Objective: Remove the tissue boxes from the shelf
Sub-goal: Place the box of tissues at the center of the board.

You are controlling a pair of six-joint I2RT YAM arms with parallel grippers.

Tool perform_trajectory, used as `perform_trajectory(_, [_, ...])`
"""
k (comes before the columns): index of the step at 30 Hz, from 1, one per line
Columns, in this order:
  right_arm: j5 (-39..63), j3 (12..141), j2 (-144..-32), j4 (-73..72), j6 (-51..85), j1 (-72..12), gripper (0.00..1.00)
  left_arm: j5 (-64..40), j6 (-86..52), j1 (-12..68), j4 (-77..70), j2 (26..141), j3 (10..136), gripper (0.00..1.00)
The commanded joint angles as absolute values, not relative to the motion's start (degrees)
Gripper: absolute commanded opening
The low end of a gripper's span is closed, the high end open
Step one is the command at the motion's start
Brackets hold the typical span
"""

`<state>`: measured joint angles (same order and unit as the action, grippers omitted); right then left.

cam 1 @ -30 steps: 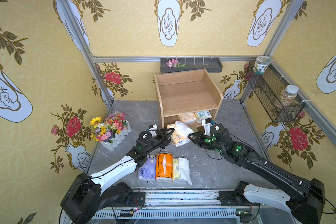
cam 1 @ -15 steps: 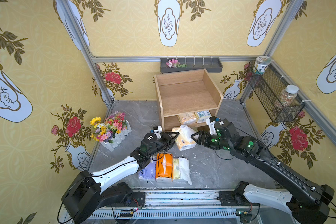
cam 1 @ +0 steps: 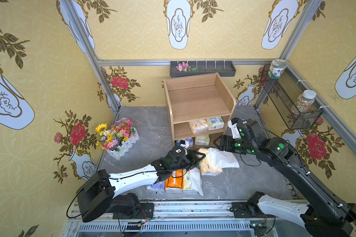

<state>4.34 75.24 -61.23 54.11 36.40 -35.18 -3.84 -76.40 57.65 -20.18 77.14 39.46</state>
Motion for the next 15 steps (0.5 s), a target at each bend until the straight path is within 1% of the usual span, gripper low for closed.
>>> perform_trajectory(1, [4.2, 74.3, -59.8, 53.4, 36.4, -35.1, 0.93, -4.4, -75.6, 59.7, -18.6, 80.2, 40.3, 0.23])
perform_trajectory(3, [3.1, 73.3, -58.2, 52.6, 37.7, -35.0, 0.97, -5.3, -75.6, 61.1, -18.5, 82.4, 41.1, 0.23])
perform_trajectory(5, [2.2, 72.3, -56.7, 51.8, 38.8, -35.0, 0.98, -6.0, -75.4, 62.5, -18.6, 84.5, 42.0, 0.23])
perform_trajectory(15, [1.8, 63.7, -50.4, 48.4, 44.6, -35.1, 1.0, -4.1, -75.6, 64.5, -18.1, 94.7, 46.6, 0.22])
